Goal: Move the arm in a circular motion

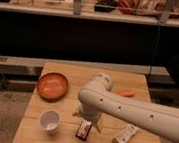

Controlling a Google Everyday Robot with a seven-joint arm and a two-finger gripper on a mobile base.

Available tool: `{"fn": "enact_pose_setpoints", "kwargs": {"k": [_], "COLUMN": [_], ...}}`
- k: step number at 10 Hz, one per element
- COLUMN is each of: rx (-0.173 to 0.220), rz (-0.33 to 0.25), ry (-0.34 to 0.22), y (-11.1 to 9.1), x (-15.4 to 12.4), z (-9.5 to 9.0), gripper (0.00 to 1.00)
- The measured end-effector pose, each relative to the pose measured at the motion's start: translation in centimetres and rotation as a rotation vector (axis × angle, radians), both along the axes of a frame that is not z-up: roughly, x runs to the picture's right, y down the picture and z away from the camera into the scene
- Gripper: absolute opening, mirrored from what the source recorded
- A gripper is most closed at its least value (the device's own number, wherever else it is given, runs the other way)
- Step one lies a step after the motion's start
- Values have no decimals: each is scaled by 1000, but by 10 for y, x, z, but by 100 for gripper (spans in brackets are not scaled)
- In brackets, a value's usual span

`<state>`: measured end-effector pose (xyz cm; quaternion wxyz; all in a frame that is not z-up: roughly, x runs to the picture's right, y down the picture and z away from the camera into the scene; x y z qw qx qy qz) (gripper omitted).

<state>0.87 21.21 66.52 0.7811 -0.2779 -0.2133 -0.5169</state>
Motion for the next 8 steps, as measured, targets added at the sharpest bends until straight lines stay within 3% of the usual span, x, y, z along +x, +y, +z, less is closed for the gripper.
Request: {"fn": "enact_pose_setpoints", "kwargs": {"k": [2, 4, 6, 8], "rx": [11, 14, 6, 1], "rz": [-36, -52, -23, 10], "ry": [-45, -48, -37, -8], "y": [-19, -47, -68, -82], "x": [-27, -37, -26, 3], "z": [11, 39, 65, 84], "gripper": [80, 80, 80, 80]}}
